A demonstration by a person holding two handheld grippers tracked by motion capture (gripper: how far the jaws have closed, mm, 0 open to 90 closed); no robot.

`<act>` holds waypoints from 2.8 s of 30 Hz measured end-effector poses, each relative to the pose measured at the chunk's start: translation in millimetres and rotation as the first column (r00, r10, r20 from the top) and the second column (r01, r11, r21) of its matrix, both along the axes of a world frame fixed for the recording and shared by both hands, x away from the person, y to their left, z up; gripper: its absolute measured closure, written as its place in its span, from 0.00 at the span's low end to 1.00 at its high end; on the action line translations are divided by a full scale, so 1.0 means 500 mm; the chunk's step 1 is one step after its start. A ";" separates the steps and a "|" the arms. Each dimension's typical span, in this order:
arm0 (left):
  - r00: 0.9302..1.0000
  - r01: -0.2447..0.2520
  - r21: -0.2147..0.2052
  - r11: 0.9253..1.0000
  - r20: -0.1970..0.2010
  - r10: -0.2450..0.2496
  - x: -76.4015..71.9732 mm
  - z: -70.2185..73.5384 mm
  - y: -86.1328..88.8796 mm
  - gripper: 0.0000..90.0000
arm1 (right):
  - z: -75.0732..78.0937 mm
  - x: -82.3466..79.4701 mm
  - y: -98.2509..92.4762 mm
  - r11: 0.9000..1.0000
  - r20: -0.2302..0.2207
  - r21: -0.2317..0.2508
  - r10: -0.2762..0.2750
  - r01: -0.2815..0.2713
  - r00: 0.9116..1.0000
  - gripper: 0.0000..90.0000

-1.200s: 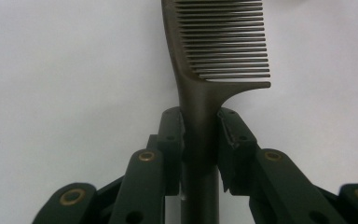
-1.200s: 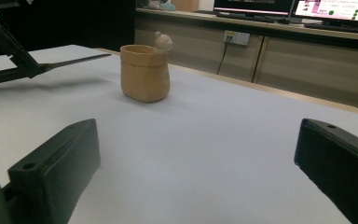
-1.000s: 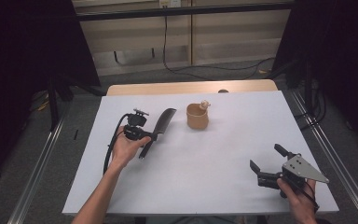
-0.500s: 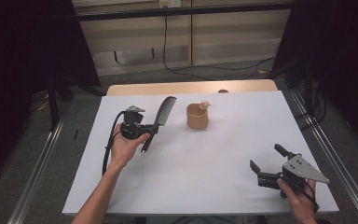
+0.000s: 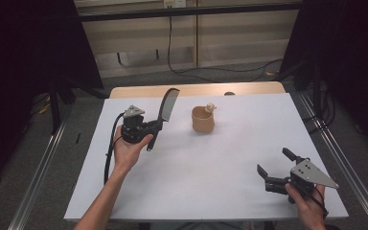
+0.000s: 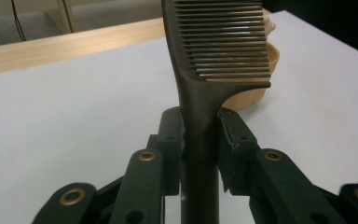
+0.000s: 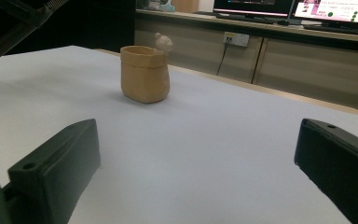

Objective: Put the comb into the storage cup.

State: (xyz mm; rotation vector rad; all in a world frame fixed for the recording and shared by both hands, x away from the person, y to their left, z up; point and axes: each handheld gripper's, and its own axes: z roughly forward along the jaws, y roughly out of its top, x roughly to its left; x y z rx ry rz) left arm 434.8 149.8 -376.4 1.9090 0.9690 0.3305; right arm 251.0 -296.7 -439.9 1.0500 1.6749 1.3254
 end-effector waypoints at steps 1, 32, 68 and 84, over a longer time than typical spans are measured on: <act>1.000 -0.002 -0.012 1.000 0.013 0.002 -0.002 0.001 0.001 0.81 | 0.000 0.000 0.000 1.000 0.000 0.001 0.002 -0.002 1.000 0.00; 0.965 0.052 -0.132 0.990 0.262 -0.015 -0.015 0.034 -0.017 0.81 | 0.000 0.001 -0.001 1.000 -0.002 0.004 -0.002 0.002 1.000 0.00; 0.937 0.081 -0.190 0.978 0.349 -0.009 0.022 0.072 -0.103 0.81 | 0.001 -0.001 -0.002 1.000 0.002 0.013 0.001 -0.001 1.000 0.00; 0.933 0.086 -0.237 0.968 0.359 0.005 0.046 0.086 -0.139 0.81 | 0.001 -0.001 -0.002 1.000 -0.001 0.014 0.002 -0.002 1.000 0.00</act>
